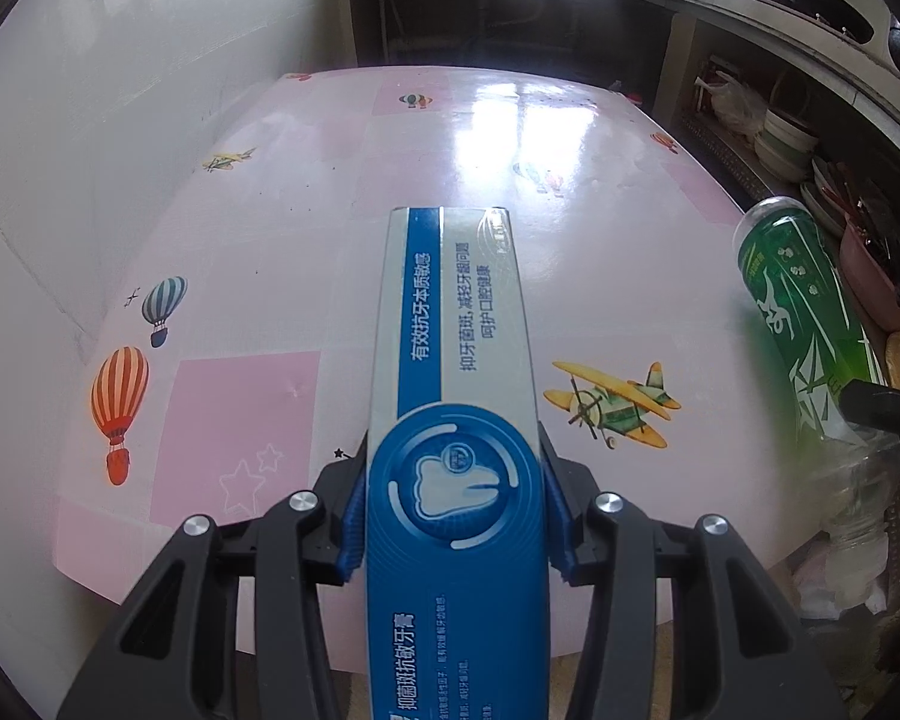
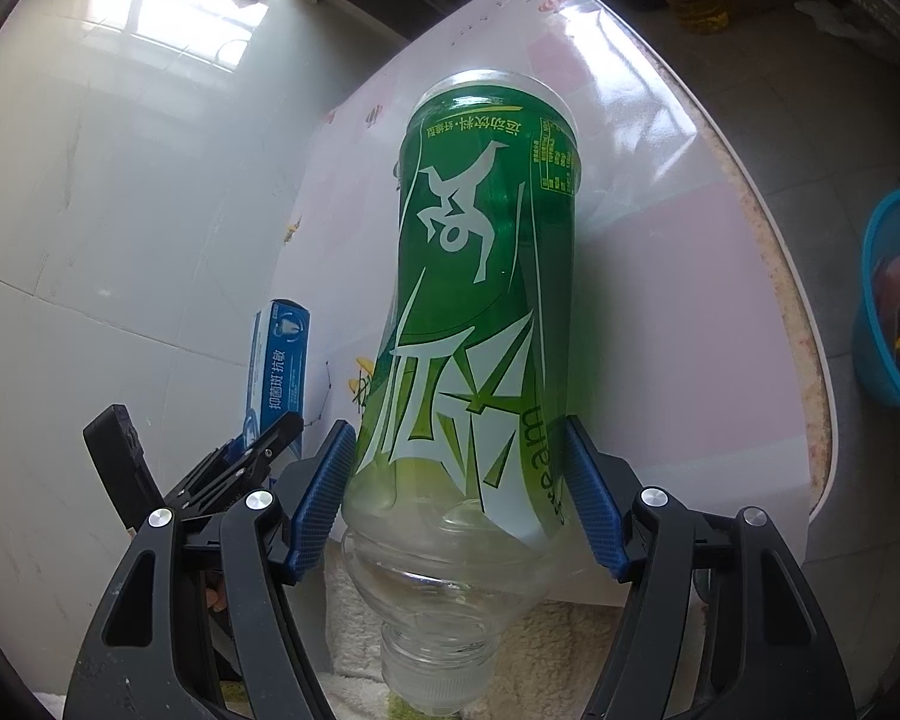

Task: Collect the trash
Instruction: 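Lift the bottle and toothpaste box and carry them toward the wastebasket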

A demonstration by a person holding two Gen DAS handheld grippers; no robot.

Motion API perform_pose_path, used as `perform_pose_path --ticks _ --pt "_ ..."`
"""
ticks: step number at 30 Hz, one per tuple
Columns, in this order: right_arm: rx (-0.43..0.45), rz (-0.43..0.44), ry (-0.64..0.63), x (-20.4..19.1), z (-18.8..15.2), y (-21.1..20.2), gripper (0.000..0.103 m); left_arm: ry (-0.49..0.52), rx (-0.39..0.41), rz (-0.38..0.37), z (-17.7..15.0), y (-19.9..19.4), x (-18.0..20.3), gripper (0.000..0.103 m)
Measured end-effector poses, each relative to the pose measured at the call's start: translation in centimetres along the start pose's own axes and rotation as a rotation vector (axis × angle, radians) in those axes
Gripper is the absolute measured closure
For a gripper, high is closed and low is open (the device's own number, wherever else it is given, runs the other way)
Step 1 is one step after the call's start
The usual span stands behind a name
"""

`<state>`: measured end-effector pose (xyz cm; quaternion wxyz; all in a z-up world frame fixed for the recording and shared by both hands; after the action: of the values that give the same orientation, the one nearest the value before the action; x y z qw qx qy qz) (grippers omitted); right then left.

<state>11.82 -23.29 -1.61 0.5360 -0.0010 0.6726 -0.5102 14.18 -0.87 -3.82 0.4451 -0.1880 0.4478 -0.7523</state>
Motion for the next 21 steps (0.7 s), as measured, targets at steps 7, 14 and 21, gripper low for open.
perform_pose_path --ticks 7,14,21 --pt "0.062 0.05 0.006 0.2 0.0 -2.4 0.038 0.026 0.071 -0.042 1.2 -2.7 1.4 0.058" --pt "0.24 0.075 0.061 4.0 -1.3 -9.3 0.038 0.127 0.151 -0.17 5.3 -5.2 6.6 0.058" --pt "0.479 -0.059 0.237 13.5 -2.9 -18.9 0.038 0.265 0.171 -0.376 10.3 -5.0 16.9 0.058"
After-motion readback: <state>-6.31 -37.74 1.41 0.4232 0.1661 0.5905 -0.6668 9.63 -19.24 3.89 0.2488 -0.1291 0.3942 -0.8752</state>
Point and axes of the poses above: each gripper's, at about its wrist camera, not at the fingertips, and y roughly the way its jaws point, x to its right, z to its top, the point moved 1 cm from there along y, roughly the way its jaws point, and after that the axes turned 11 degrees about y, right-handed, at the moved point
